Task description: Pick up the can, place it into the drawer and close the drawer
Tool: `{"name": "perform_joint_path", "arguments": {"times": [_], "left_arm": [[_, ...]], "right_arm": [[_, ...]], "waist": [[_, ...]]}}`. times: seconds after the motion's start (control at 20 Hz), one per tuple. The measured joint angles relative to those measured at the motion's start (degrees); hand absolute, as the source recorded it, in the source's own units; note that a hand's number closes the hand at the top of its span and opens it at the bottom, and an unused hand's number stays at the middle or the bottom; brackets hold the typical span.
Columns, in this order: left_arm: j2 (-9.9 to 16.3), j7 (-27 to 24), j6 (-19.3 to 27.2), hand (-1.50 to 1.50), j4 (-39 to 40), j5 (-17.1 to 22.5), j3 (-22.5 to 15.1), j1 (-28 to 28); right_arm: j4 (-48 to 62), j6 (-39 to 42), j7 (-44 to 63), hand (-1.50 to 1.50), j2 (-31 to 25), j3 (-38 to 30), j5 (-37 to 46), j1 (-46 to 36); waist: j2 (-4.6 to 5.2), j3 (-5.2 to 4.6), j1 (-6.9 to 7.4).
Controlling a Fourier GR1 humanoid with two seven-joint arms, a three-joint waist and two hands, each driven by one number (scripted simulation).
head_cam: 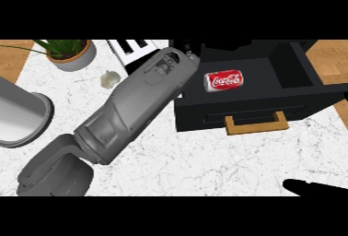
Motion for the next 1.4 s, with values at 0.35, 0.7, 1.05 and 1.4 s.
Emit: {"name": "perform_joint_path", "arguments": {"times": [0.35,0.7,1.05,1.4], "left_arm": [[0.0,-0.4,1.9,-1.5,-1.0,0.9,-0.5,-1.0],[0.1,1.3,1.6,-1.5,-2.2,0.3,0.1,-1.4],[3.1,4.4,1.0,-1.5,-5.2,-1.8,0.5,-0.1],[9.3,10.6,0.6,-1.5,-14.0,-4.5,-0.7,3.6]], "right_arm": [[3.5,-2.5,-2.1,-1.5,-2.6,5.5,15.8,-1.3],[12.4,-5.3,-1.0,-1.5,-3.7,11.7,30.6,-6.0],[27.0,-14.8,-2.9,-1.5,-0.7,14.5,40.7,-9.3],[42.3,-23.1,-5.1,-1.5,1.7,11.6,43.4,-17.3]], "waist": [[-0.46,-0.02,2.15],[-1.01,-0.06,4.73],[-1.35,-0.03,6.1],[-1.92,-0.37,7.27]]}}
